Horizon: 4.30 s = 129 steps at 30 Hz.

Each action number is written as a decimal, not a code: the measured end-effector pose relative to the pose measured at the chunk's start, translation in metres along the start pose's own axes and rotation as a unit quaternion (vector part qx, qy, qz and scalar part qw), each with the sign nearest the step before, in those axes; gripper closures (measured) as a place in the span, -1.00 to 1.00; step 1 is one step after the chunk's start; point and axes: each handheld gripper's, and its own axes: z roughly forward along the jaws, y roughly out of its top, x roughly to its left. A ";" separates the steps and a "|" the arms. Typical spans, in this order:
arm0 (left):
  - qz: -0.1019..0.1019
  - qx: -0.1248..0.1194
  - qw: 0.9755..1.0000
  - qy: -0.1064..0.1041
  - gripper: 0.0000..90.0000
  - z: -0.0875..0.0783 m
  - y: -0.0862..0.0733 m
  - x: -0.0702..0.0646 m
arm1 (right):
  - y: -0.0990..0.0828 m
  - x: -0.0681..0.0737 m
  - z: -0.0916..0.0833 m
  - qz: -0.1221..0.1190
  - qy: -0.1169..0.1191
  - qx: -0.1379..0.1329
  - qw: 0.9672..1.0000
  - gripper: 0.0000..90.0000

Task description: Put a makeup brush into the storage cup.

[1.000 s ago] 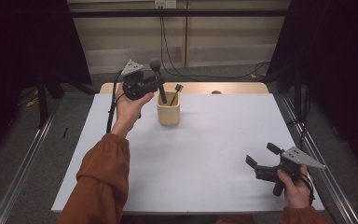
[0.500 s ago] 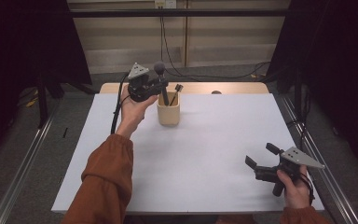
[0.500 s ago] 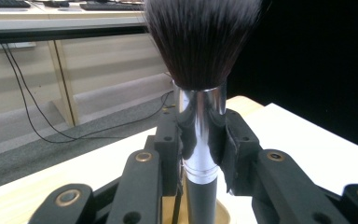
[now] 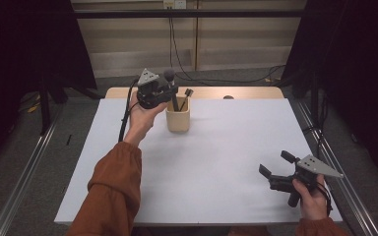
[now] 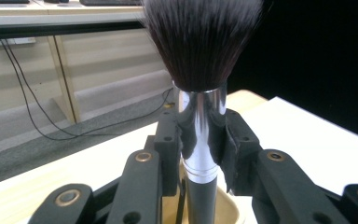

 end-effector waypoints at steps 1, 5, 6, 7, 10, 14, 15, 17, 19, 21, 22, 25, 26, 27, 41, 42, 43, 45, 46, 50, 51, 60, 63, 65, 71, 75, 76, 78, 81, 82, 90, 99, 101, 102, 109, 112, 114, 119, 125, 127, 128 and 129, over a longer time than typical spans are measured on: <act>0.000 0.001 1.000 -0.001 0.58 0.001 -0.001 0.000 | 0.000 0.000 0.000 0.000 -0.001 0.000 1.000 -1.00; -0.001 0.006 1.000 0.001 0.58 0.005 -0.006 0.001 | 0.000 0.000 0.000 0.000 0.000 0.001 1.000 -1.00; 0.003 0.009 1.000 0.001 0.58 0.006 -0.007 0.001 | 0.000 0.000 0.000 0.000 0.000 0.001 1.000 -1.00; 0.005 0.011 1.000 0.001 0.58 0.006 -0.008 0.001 | 0.000 0.000 0.000 0.000 0.000 0.001 1.000 -1.00; 0.012 0.010 1.000 0.007 0.58 0.008 -0.011 0.003 | 0.000 0.000 0.000 0.001 -0.001 0.001 1.000 -1.00; 0.006 0.015 1.000 0.010 0.58 0.008 -0.015 0.008 | 0.000 -0.001 0.000 0.000 -0.002 0.000 1.000 -1.00; 0.006 0.017 1.000 0.010 0.58 0.008 -0.016 0.009 | 0.000 -0.001 0.000 0.000 -0.002 0.001 1.000 -1.00; 0.007 0.018 1.000 0.009 0.58 0.009 -0.019 0.009 | 0.000 -0.001 0.000 0.000 -0.002 0.001 1.000 -1.00; 0.005 0.019 1.000 0.009 0.58 0.010 -0.022 0.010 | 0.000 -0.001 0.000 0.000 -0.002 0.001 1.000 -1.00; 0.003 0.022 1.000 0.010 0.58 0.010 -0.025 0.011 | 0.000 -0.001 0.000 0.000 -0.002 0.001 1.000 -1.00; 0.003 0.025 1.000 0.010 0.57 0.011 -0.026 0.011 | 0.000 -0.001 0.000 0.000 -0.002 0.001 1.000 -1.00; 0.003 0.027 1.000 0.013 0.58 0.011 -0.030 0.012 | -0.001 -0.001 0.000 -0.001 -0.001 0.002 1.000 -1.00; -0.001 0.028 1.000 0.012 0.58 0.012 -0.032 0.012 | -0.001 -0.001 0.000 -0.001 -0.002 0.002 1.000 -1.00; 0.000 0.030 0.999 0.011 0.57 0.012 -0.034 0.012 | -0.001 -0.001 0.000 -0.002 -0.002 0.002 1.000 -1.00; 0.012 0.041 0.999 0.011 0.58 0.015 -0.040 0.009 | -0.001 0.000 0.001 -0.002 0.000 0.005 1.000 -1.00; 0.012 0.042 0.999 0.011 0.58 0.015 -0.041 0.009 | -0.001 0.000 0.001 -0.004 0.000 0.005 1.000 -1.00; 0.012 0.042 0.999 0.010 0.58 0.015 -0.041 0.009 | -0.001 0.000 0.001 -0.004 0.001 0.005 1.000 -1.00; 0.011 0.044 0.999 0.011 0.58 0.016 -0.041 0.009 | -0.001 0.000 0.002 -0.001 0.001 0.006 1.000 -1.00; 0.012 0.045 0.999 0.011 0.57 0.017 -0.041 0.009 | -0.001 0.000 0.002 -0.002 0.001 0.007 1.000 -1.00; 0.011 0.055 0.998 0.013 0.56 0.019 -0.044 0.009 | -0.001 0.000 0.001 -0.003 0.002 0.006 1.000 -1.00; 0.008 0.055 0.998 0.015 0.55 0.019 -0.045 0.010 | -0.001 0.000 0.001 -0.002 0.002 0.006 1.000 -1.00; 0.007 0.051 0.998 0.027 0.19 0.017 -0.048 0.011 | -0.002 0.000 0.002 -0.001 0.002 0.007 1.000 -1.00; 0.005 0.046 0.998 0.036 0.04 0.015 -0.048 0.013 | -0.002 0.000 0.001 -0.001 0.002 0.007 1.000 -1.00; 0.006 0.042 0.998 0.040 -0.04 0.013 -0.049 0.013 | -0.002 0.000 0.001 -0.002 0.002 0.008 1.000 -1.00; -0.003 0.027 0.999 0.033 -0.26 0.010 -0.048 0.015 | -0.003 -0.003 0.001 0.001 0.000 0.007 1.000 -1.00; -0.005 0.026 0.999 0.028 -0.52 0.008 -0.047 0.014 | -0.003 -0.005 0.003 0.005 0.001 0.008 1.000 -1.00; -0.008 0.026 0.999 0.027 -0.57 0.008 -0.047 0.013 | -0.003 -0.005 0.004 0.004 0.001 0.008 1.000 -1.00; -0.020 0.025 0.999 0.027 -0.69 0.007 -0.046 0.012 | -0.004 -0.005 0.005 0.001 0.003 0.009 1.000 -1.00; -0.024 0.024 0.999 0.025 -0.76 0.004 -0.045 0.010 | -0.003 -0.004 0.005 0.000 0.002 0.010 1.000 -1.00; -0.023 0.025 0.999 0.026 -0.78 0.002 -0.045 0.009 | -0.003 -0.004 0.005 0.000 0.002 0.009 1.000 -1.00; -0.033 0.018 0.999 0.018 -0.89 -0.011 -0.045 0.009 | -0.003 -0.004 0.005 0.000 0.002 0.010 1.000 -1.00; -0.039 0.004 0.999 0.011 -0.93 -0.026 -0.050 0.011 | -0.004 -0.004 0.005 0.003 -0.002 0.009 1.000 -1.00; -0.033 0.004 0.999 0.016 -0.93 -0.031 -0.051 0.011 | -0.004 -0.004 0.004 0.003 -0.003 0.009 1.000 -1.00; -0.031 0.004 0.999 0.016 -0.93 -0.033 -0.052 0.011 | -0.004 -0.004 0.004 0.004 -0.003 0.008 1.000 -1.00; -0.025 0.003 1.000 0.018 -0.93 -0.049 -0.051 0.008 | -0.003 -0.002 0.002 0.002 -0.003 0.008 1.000 -1.00; -0.020 0.005 1.000 0.018 -0.93 -0.055 -0.052 0.005 | -0.003 -0.001 0.003 0.001 -0.002 0.008 1.000 -1.00; -0.015 0.005 1.000 0.015 -0.93 -0.060 -0.052 0.002 | -0.002 0.000 0.003 0.002 -0.002 0.007 1.000 -1.00; -0.015 -0.004 1.000 0.009 -0.93 -0.074 -0.055 0.001 | -0.002 0.000 0.004 -0.001 -0.001 0.009 1.000 -1.00; -0.020 -0.004 1.000 0.014 -0.93 -0.089 -0.060 -0.004 | -0.001 0.001 0.004 -0.004 0.000 0.009 1.000 -1.00; -0.020 -0.003 1.000 0.016 -0.93 -0.094 -0.062 -0.007 | -0.001 0.002 0.004 -0.006 0.001 0.010 1.000 -1.00; -0.019 -0.004 1.000 0.014 -0.93 -0.096 -0.063 -0.009 | -0.001 0.002 0.005 -0.006 0.001 0.010 1.000 -1.00; -0.019 -0.004 1.000 0.012 -0.93 -0.098 -0.063 -0.010 | -0.001 0.002 0.005 -0.006 0.001 0.010 1.000 -1.00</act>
